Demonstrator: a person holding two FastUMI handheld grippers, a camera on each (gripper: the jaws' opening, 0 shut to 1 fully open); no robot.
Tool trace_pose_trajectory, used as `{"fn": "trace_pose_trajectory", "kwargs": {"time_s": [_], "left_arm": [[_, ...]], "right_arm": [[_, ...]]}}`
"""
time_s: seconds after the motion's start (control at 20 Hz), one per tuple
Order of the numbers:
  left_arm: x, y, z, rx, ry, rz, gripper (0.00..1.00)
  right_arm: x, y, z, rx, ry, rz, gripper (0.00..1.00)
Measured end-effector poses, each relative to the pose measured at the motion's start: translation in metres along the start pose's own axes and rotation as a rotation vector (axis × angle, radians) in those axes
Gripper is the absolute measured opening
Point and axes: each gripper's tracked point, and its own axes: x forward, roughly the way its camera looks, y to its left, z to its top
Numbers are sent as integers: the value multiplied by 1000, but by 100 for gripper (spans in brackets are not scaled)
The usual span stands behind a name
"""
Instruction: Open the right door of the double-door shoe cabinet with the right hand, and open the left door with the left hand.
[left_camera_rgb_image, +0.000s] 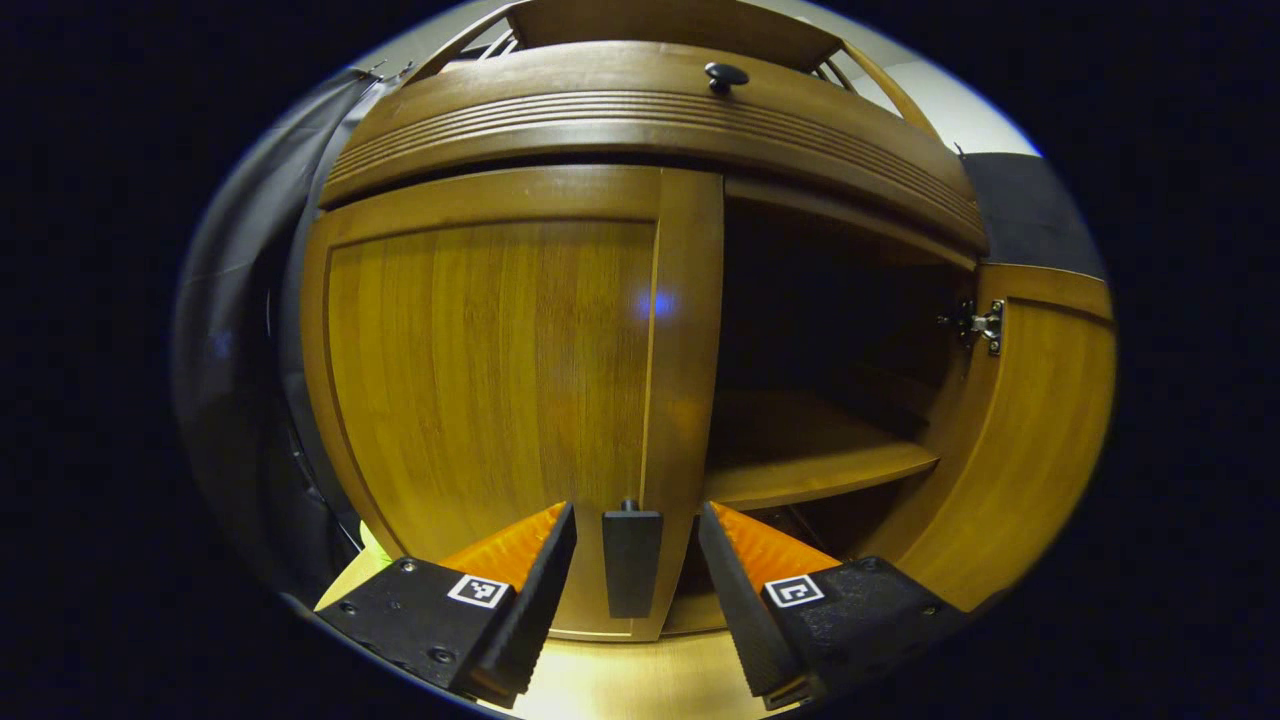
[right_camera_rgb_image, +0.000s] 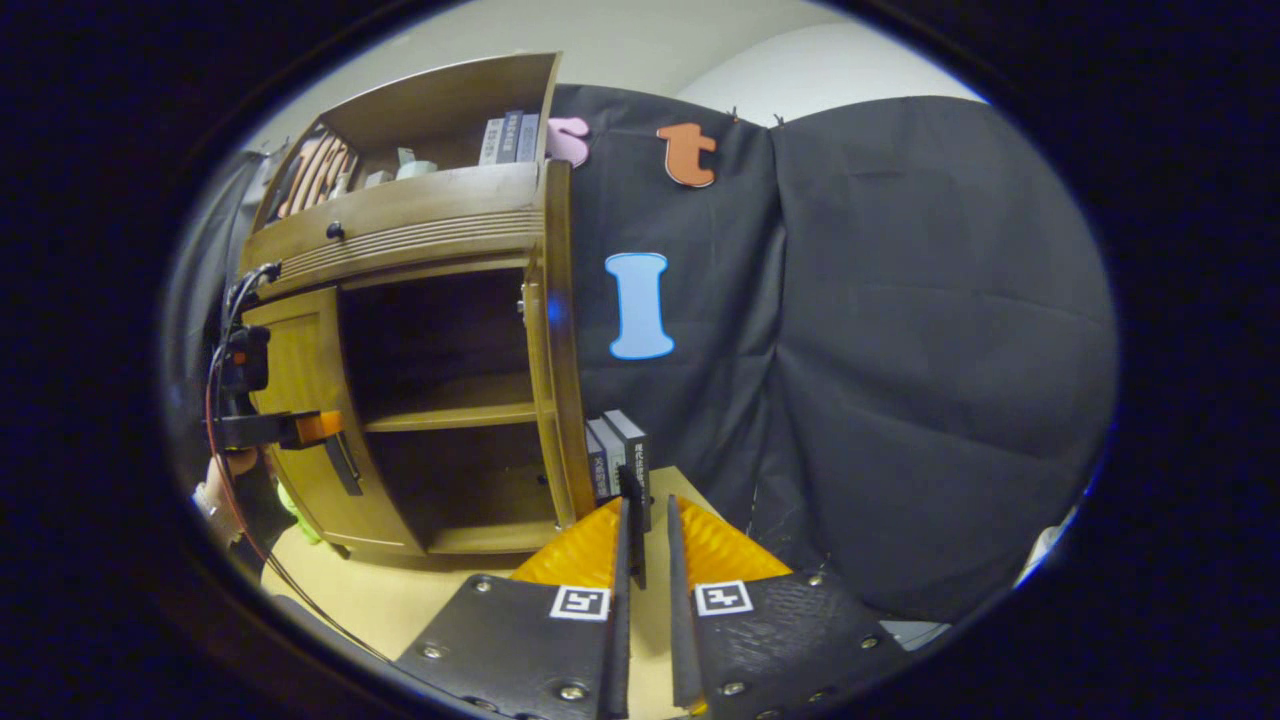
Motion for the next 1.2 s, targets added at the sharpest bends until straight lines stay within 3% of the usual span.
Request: {"fn": "trace_pose_trajectory", "kwargs": {"time_s": [0.15,0.3,0.4,1.2], "left_arm": [[12,6,-2,-15,1,-1,71],[17,3,-5,-42,5,-30,46],[18,3,-6,-24,0,-19,38],[-41,11,-14,-37,-6,-7,36]], "right_arm": [[-5,-9,0,15,-4,-24,17],[-8,-15,-4,26,0,-42,17],[-10,-16,-3,36,0,-44,17],[1,-7,1,22,7,54,17]]}}
